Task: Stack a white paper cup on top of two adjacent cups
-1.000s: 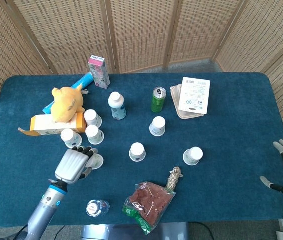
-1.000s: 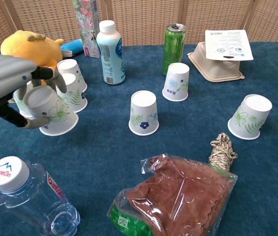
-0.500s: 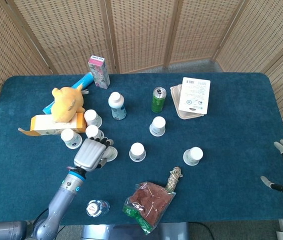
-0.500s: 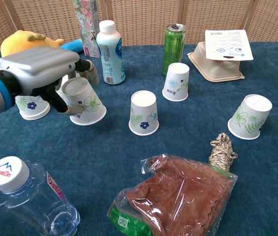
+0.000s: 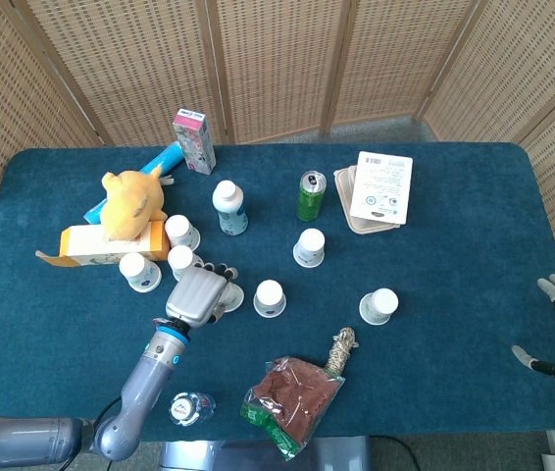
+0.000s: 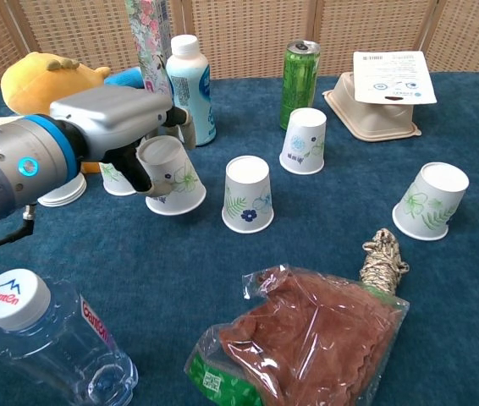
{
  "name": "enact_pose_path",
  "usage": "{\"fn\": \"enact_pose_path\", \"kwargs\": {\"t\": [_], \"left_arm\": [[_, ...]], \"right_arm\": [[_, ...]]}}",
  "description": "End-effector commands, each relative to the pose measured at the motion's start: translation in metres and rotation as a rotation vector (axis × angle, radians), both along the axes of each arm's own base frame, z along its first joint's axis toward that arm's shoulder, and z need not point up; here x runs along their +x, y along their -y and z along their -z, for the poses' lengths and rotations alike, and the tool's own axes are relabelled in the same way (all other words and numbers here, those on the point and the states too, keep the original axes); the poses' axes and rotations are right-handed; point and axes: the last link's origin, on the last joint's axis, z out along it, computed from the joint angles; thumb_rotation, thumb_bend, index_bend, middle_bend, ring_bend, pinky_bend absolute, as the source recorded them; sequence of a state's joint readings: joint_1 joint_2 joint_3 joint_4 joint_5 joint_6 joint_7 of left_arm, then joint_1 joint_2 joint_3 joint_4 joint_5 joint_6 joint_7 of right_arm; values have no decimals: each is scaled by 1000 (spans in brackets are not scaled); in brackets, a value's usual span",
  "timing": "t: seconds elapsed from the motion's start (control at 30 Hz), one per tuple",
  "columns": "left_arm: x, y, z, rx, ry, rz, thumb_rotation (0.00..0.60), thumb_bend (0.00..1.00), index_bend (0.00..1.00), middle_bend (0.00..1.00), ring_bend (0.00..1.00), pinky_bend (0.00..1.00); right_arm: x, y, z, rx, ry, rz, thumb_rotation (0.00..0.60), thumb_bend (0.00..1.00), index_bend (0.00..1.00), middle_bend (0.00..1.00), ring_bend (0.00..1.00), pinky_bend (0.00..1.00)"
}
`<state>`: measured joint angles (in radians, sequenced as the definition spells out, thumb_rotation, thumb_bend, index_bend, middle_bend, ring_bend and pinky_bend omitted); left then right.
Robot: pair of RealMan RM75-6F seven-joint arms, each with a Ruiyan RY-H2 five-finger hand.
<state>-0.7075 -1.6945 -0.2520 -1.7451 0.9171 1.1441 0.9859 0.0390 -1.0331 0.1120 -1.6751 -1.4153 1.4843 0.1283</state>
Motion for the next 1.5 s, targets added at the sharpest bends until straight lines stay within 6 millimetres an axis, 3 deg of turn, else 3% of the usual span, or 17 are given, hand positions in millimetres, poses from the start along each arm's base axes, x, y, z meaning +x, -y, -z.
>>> {"fn": "enact_pose_path", "kwargs": {"t": [0.03, 0.5, 0.67, 0.9, 1.2, 1.5], "left_arm": [[1, -2, 4, 5, -18, -8, 600, 336, 301, 416, 420, 500], [9, -7, 18, 26, 40, -11, 600, 332, 277, 374, 404, 499], [8, -5, 20, 20, 45, -12, 600, 315, 219, 177, 264, 481], [4, -2, 16, 11, 64, -21, 600, 314, 182, 59, 151, 447], [-13, 11, -11, 4, 91, -1, 600, 312, 144, 0, 50, 386], [-39, 23, -63, 42, 74, 15, 600, 312, 117, 0, 0, 285]], "right_arm": [[-1, 0, -1, -2, 1, 3, 600, 66, 127, 0, 0, 0], [-1, 0, -1, 2, 5, 4, 600, 64, 127, 0, 0, 0], [-1, 0, -1, 2, 6, 2, 600, 65, 127, 0, 0, 0], [0, 0, -1, 0, 7, -4, 600, 64, 127, 0, 0, 0], [1, -1, -1, 0, 2, -4, 600, 64, 127, 0, 0, 0], [2, -1, 1, 3, -11, -6, 600, 66, 126, 0, 0, 0]]}}
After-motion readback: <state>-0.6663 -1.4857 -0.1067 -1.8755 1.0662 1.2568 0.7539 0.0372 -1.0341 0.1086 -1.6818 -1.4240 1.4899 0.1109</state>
